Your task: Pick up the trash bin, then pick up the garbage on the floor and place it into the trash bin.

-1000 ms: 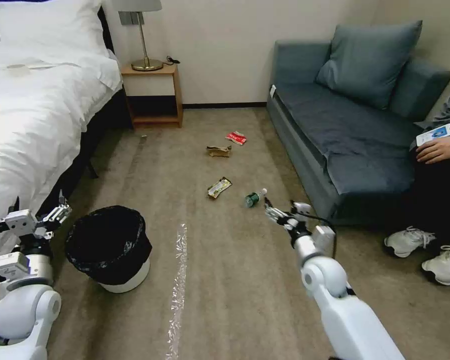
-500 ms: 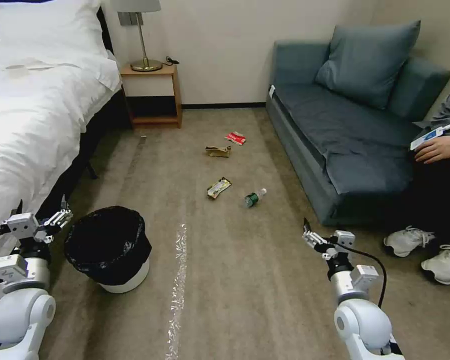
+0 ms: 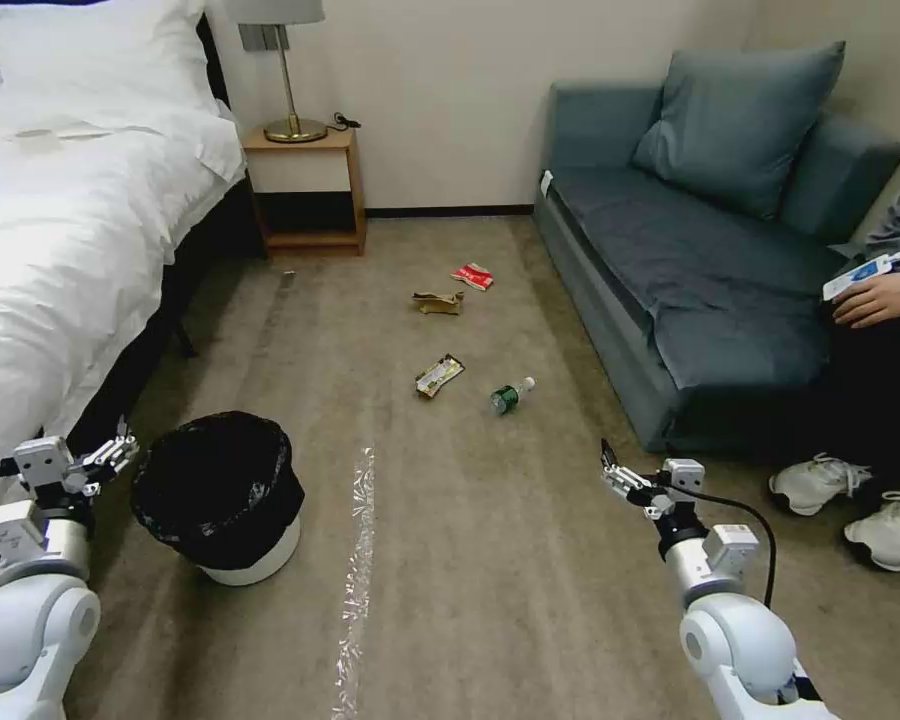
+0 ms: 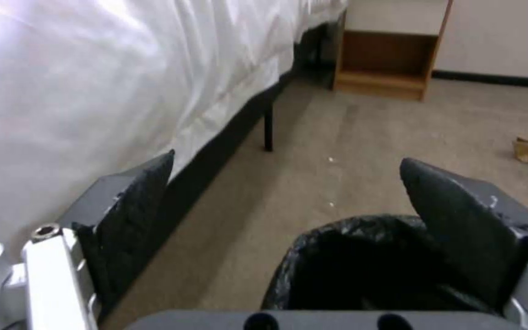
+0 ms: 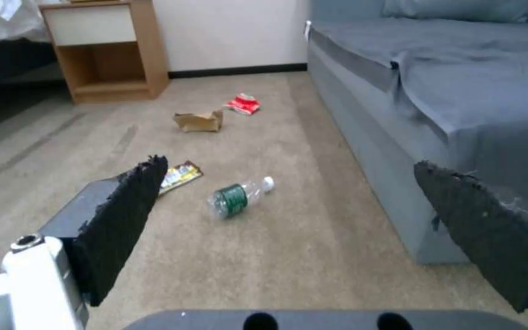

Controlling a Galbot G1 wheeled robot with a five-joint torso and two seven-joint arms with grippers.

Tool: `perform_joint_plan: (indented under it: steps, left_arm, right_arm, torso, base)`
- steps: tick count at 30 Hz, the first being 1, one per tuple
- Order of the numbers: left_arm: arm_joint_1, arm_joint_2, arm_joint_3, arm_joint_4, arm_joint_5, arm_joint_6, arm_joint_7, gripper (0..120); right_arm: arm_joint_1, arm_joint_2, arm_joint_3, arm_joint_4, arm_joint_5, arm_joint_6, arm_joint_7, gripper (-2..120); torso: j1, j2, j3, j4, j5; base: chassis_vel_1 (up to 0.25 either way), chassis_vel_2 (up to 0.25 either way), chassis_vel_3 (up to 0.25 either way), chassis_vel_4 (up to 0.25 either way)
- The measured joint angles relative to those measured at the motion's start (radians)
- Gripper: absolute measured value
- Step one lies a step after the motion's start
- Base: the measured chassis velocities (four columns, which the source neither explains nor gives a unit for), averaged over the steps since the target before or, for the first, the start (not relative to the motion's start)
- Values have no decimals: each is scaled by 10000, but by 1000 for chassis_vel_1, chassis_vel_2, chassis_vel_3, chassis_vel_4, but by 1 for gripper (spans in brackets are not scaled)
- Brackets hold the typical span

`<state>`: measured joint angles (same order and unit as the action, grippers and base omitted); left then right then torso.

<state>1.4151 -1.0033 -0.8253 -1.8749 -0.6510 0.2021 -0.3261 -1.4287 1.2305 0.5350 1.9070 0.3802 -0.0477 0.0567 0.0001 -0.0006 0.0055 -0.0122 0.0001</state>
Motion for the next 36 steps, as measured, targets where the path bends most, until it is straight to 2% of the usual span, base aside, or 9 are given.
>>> perform_joint_plan:
  steps: [10, 13, 14, 16, 19, 23, 32, 35, 36]
  left_arm:
    - [-70, 1171, 135, -353, -2153, 2082, -603, 99]
    - [-52, 2359, 23, -458, -3175, 3644, -1020, 99]
    - [-52, 2359, 23, -458, -3175, 3644, -1020, 99]
    - [-94, 3154, -90, -390, -3592, 4434, -1146, 100]
    - [-279, 3688, -81, -167, -3734, 4940, -1116, 100]
    - [-553, 3955, -54, 232, -3905, 5417, -1142, 99]
    - [-1413, 3723, 296, 1454, -3919, 5448, -1074, 98]
    - [-2601, 3371, 1280, 2263, -3816, 5414, -978, 98]
    - [-2601, 3371, 1280, 2263, -3816, 5414, -978, 98]
  right_arm:
    - [149, -73, -191, -283, -102, 64, -42, 100]
    - [191, -97, -283, -457, -308, 116, -66, 100]
    - [191, -97, -283, -457, -308, 116, -66, 100]
    - [199, -81, -292, -586, -412, 183, -93, 100]
    - [233, -29, -282, -730, -480, 263, -127, 100]
    - [496, -8, -481, -1039, -512, 324, -151, 100]
    - [910, -114, -940, -1493, -364, 386, -177, 100]
    - [1278, -155, -1238, -1772, -241, 386, -183, 100]
    - [1278, -155, -1238, -1772, -241, 386, -183, 100]
  torso:
    - [0, 0, 0, 0, -1]
    - [0, 0, 1, 1, 0]
    - [0, 0, 1, 1, 0]
    - [0, 0, 0, 0, 0]
    - [0, 0, 1, 2, -1]
    - [0, 0, 1, -1, -1]
    - [0, 0, 1, -1, -6]
    - [0, 0, 2, 7, -2]
    - [0, 0, 2, 7, -2]
  base:
    - [0, 0, 0, 0]
    - [0, 0, 0, 0]
    - [0, 0, 0, 0]
    - [0, 0, 0, 0]
    - [0, 0, 0, 0]
    - [0, 0, 0, 0]
    - [0, 0, 0, 0]
    - [0, 0, 0, 0]
    - [0, 0, 0, 0]
